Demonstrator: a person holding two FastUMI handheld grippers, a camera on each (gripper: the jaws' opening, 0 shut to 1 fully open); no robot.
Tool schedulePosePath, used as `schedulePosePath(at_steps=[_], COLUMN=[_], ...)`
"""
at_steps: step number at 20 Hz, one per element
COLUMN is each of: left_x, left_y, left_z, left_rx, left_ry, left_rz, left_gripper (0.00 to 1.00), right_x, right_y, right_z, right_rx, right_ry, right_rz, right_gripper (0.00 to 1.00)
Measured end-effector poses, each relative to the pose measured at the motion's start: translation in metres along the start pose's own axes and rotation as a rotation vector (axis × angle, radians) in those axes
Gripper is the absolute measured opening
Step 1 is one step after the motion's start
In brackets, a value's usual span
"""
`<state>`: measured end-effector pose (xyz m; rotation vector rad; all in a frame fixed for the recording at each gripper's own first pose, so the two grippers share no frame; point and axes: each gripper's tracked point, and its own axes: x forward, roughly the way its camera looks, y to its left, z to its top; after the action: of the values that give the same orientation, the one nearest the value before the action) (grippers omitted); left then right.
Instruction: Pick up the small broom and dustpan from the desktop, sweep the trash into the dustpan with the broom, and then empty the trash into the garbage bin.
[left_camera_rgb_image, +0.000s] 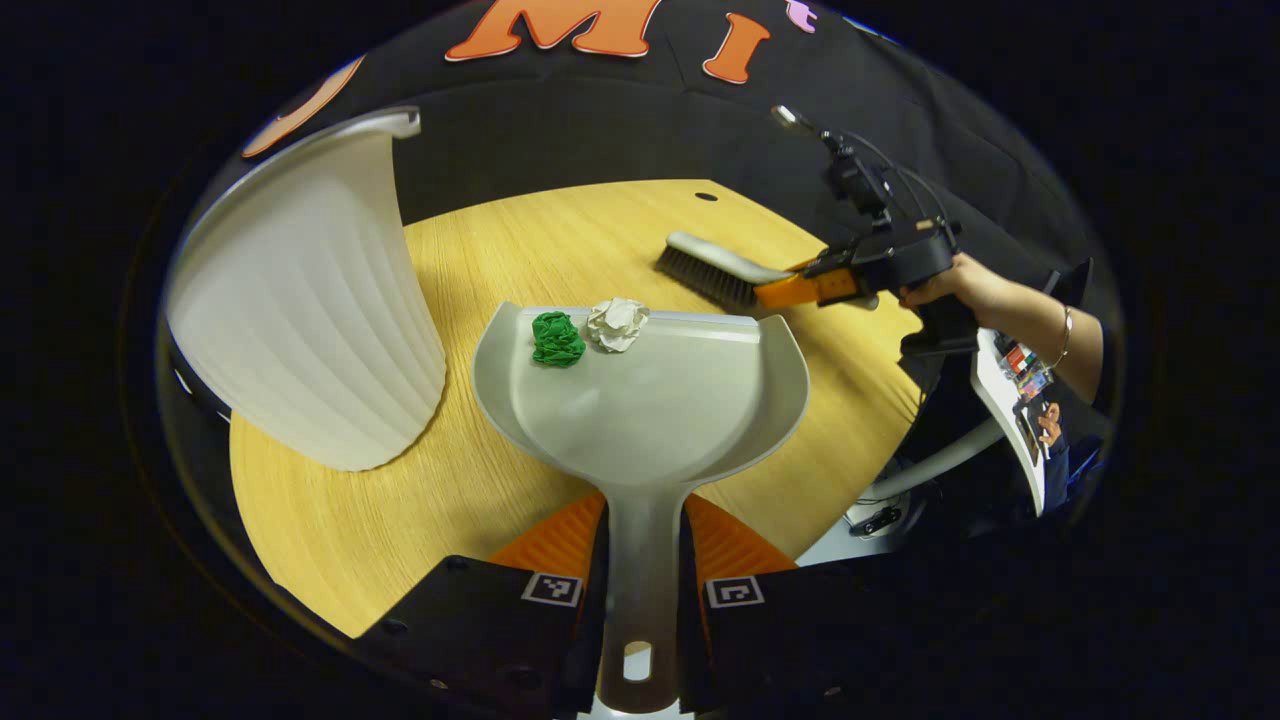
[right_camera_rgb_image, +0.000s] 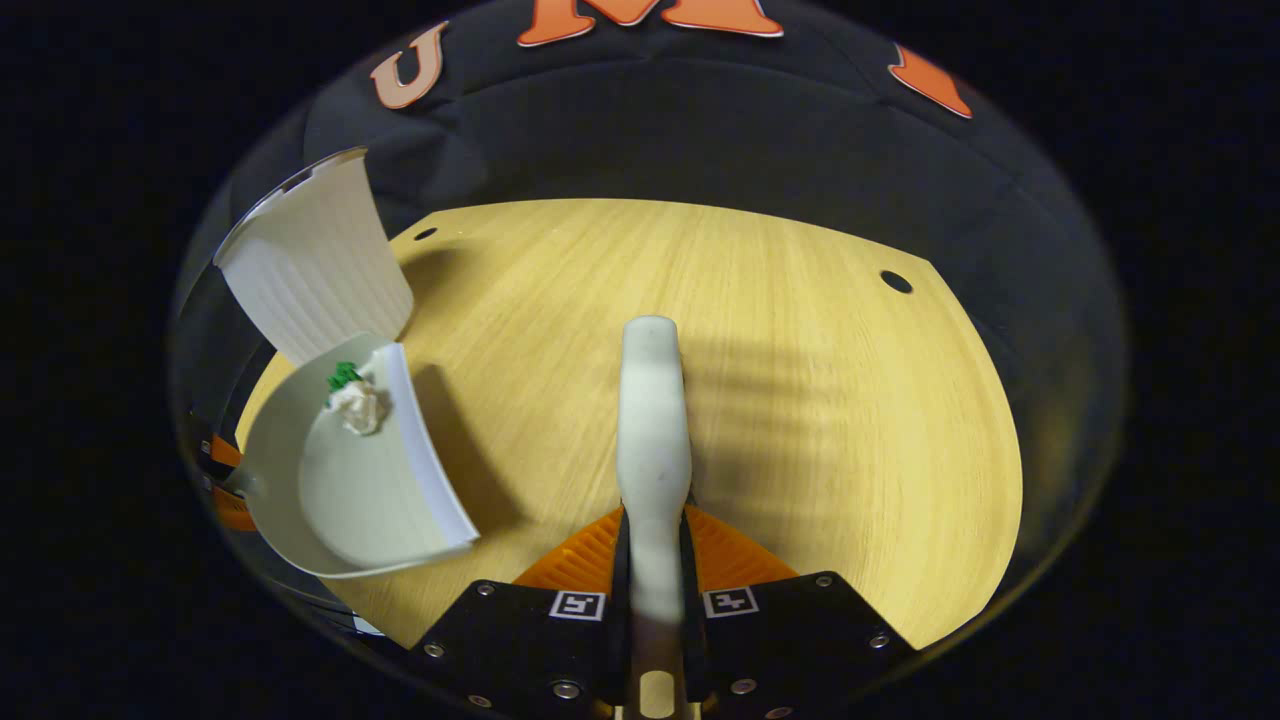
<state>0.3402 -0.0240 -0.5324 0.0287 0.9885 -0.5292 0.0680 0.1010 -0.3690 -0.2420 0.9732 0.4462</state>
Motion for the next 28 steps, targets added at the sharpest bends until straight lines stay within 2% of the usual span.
schedulePosePath(at_steps=[5,9,14,18,21,25,28], left_x=[-0.040,-0.087,-0.128,-0.139,-0.138,-0.146,-0.156], left_y=[-0.020,-0.041,-0.033,-0.011,0.010,0.066,0.106], left_z=[0.033,0.086,0.141,0.171,0.193,0.220,0.221], left_rx=[0.053,0.053,0.094,0.089,0.023,0.016,-0.011], left_ry=[-0.042,-0.063,-0.094,-0.082,-0.077,-0.095,-0.071], left_rz=[-0.022,-0.066,-0.051,-0.033,-0.027,0.069,0.127], left_gripper=[0.30,0.30,0.30,0.30,0.30,0.31,0.30], right_x=[0.007,0.007,0.012,0.013,0.015,0.017,0.017], right_y=[-0.005,-0.002,-0.006,-0.008,-0.009,-0.007,-0.007], right_z=[-0.015,-0.019,-0.020,-0.017,-0.018,-0.019,-0.019], right_rx=[0.059,0.054,0.057,0.055,0.060,0.049,0.057], right_ry=[-0.004,-0.004,-0.002,0.009,0.018,0.033,0.036], right_rz=[-0.003,0.013,0.031,0.022,0.024,0.023,0.022], right_gripper=[0.21,0.21,0.21,0.21,0.21,0.21,0.21])
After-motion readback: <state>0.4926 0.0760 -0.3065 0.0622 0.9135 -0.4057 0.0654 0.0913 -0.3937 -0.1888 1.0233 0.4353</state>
